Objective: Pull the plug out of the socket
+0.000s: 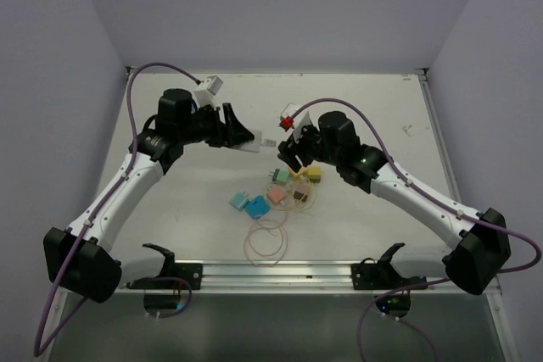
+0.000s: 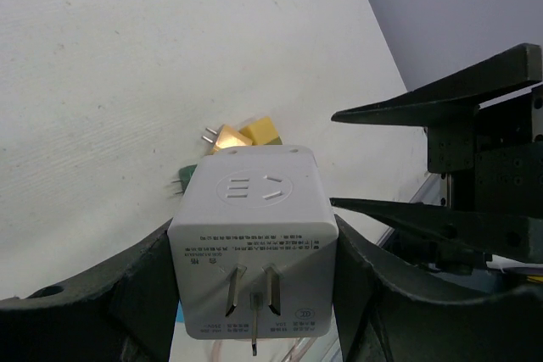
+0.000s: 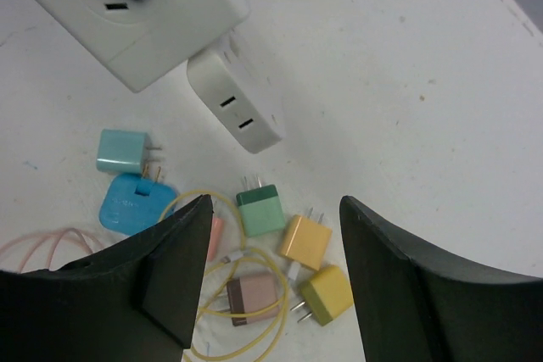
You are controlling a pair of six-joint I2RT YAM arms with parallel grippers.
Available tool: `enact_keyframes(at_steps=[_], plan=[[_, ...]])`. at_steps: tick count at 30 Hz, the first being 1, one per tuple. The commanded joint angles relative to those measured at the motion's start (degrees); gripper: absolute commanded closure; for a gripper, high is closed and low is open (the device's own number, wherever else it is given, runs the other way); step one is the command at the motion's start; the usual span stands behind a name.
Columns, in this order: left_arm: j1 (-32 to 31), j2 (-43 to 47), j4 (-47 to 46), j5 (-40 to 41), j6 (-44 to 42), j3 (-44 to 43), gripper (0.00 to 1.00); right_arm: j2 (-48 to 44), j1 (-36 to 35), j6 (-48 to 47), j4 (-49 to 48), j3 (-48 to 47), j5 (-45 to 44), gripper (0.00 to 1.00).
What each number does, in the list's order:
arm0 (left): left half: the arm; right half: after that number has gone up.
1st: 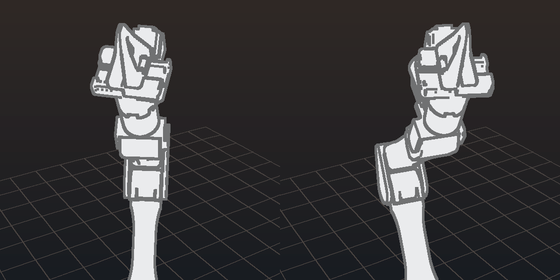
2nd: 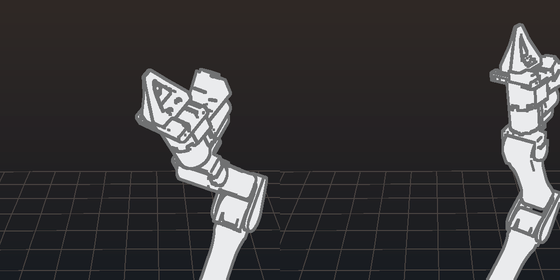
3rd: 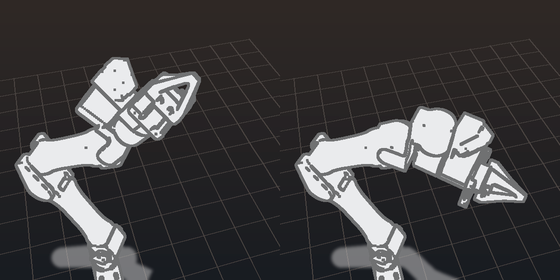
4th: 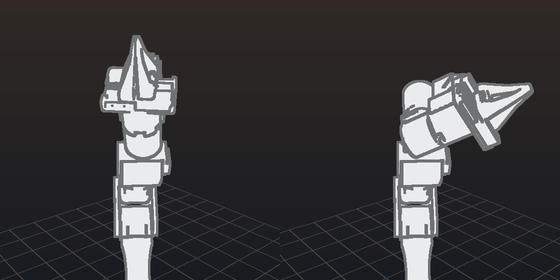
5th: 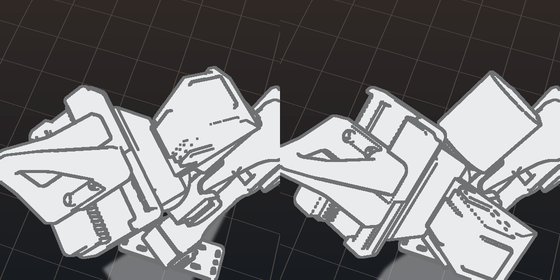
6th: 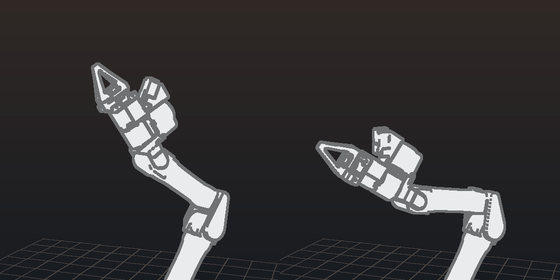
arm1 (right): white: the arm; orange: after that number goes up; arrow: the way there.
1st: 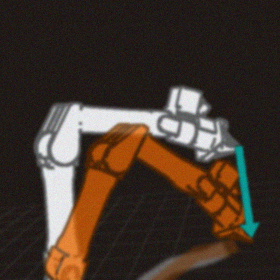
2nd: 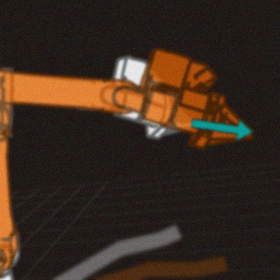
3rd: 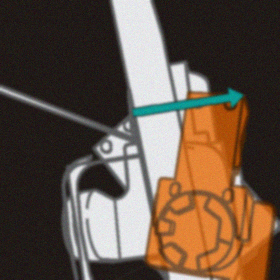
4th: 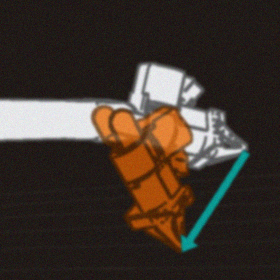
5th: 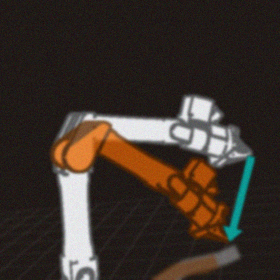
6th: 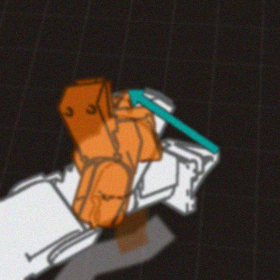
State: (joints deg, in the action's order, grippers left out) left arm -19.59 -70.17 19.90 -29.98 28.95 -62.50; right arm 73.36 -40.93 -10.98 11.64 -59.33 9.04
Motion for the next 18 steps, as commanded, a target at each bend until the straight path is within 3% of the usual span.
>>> enact_keyframes(at_steps=[1,8,18], plan=[[0.7,0.0,4.2,-4.1,-2.2,-4.4,1.0,-2.0,0.0,-6.8,-7.0,0.2,5.5,0.35],[0.7,-0.4,2.9,-8.1,0.3,-5.2,1.0,-0.3,-0.8,-8.6,-7.3,-1.9,12.3,0.36],[0.7,0.3,0.5,-10.3,3.7,-4.6,1.0,2.6,-2.2,-12.5,-7.4,-4.8,13.8,0.4]])
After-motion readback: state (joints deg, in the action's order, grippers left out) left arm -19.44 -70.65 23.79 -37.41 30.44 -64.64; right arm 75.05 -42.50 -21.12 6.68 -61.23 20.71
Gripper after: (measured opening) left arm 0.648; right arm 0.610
